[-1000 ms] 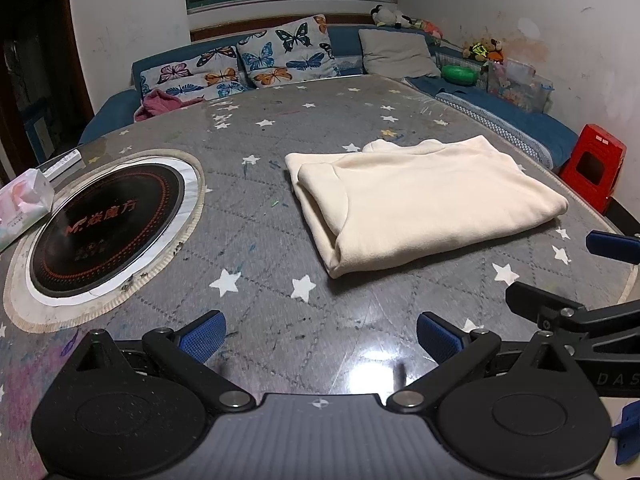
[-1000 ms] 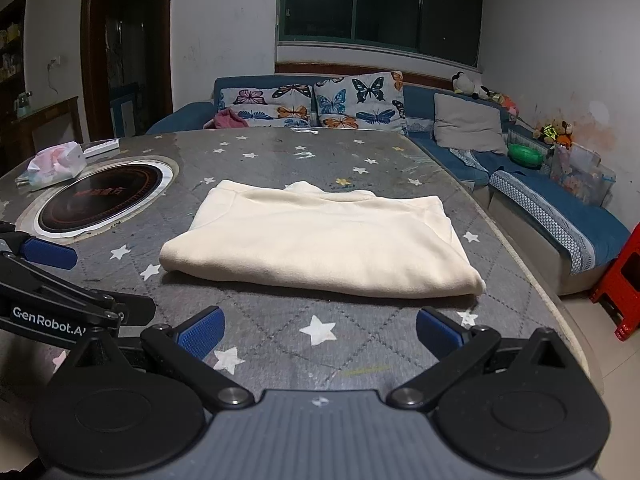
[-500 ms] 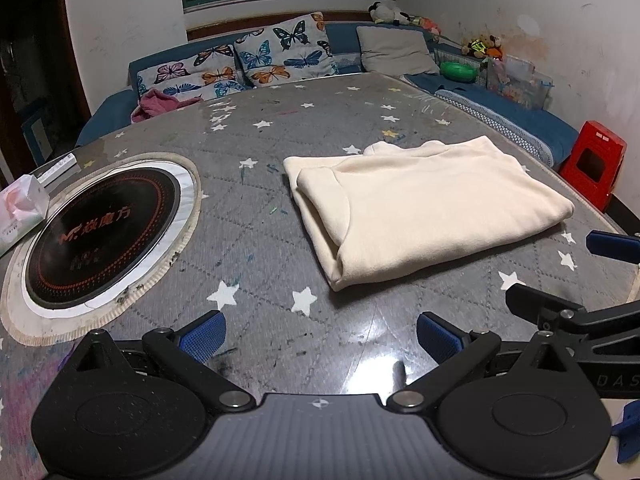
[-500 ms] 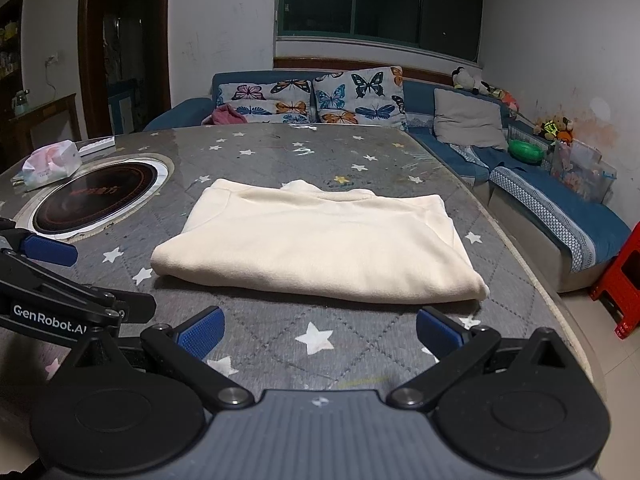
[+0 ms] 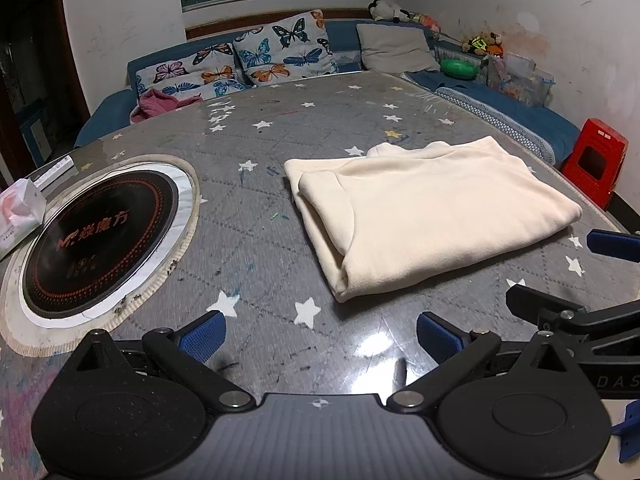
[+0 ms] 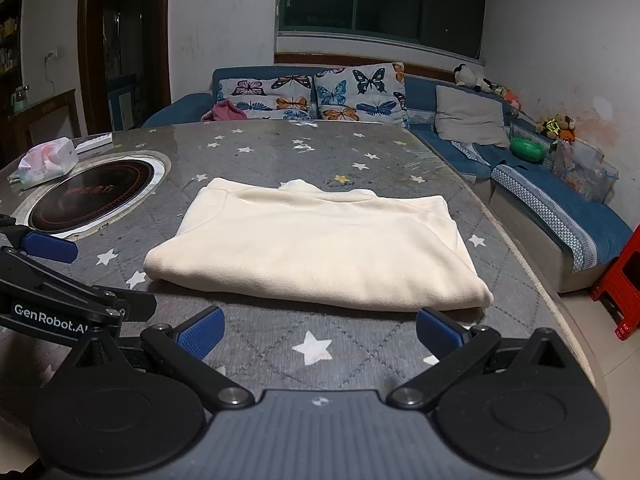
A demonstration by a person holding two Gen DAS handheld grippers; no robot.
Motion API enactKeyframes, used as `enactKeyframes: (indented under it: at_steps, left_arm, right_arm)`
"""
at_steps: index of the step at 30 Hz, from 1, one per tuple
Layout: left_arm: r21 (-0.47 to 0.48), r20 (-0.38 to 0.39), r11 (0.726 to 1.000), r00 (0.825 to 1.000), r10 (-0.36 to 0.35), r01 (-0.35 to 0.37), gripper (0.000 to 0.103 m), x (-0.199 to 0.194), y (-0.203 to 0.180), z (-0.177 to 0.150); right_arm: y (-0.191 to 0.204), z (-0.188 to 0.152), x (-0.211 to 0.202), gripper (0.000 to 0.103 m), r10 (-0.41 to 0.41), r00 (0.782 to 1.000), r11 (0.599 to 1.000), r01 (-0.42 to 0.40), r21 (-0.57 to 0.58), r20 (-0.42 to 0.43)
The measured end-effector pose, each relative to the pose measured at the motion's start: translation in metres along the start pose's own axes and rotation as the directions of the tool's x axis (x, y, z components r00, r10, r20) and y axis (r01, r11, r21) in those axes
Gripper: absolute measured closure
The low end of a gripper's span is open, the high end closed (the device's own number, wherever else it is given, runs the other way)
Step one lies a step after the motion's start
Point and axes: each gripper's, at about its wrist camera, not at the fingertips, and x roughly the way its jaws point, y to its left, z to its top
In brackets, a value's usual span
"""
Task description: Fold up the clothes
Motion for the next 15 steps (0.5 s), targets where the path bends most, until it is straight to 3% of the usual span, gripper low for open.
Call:
enactKeyframes:
  at_steps: [15]
  left_arm:
    - [0.004, -0.003, 1.000, 1.000, 0.001, -0.001, 0.000, 0.0066, 0.0019, 0.0085]
  right_arm:
    - [-0.0036, 0.0059, 0.0086, 0.000, 0.004, 1.000, 1.000, -0.004, 0.005, -0.005]
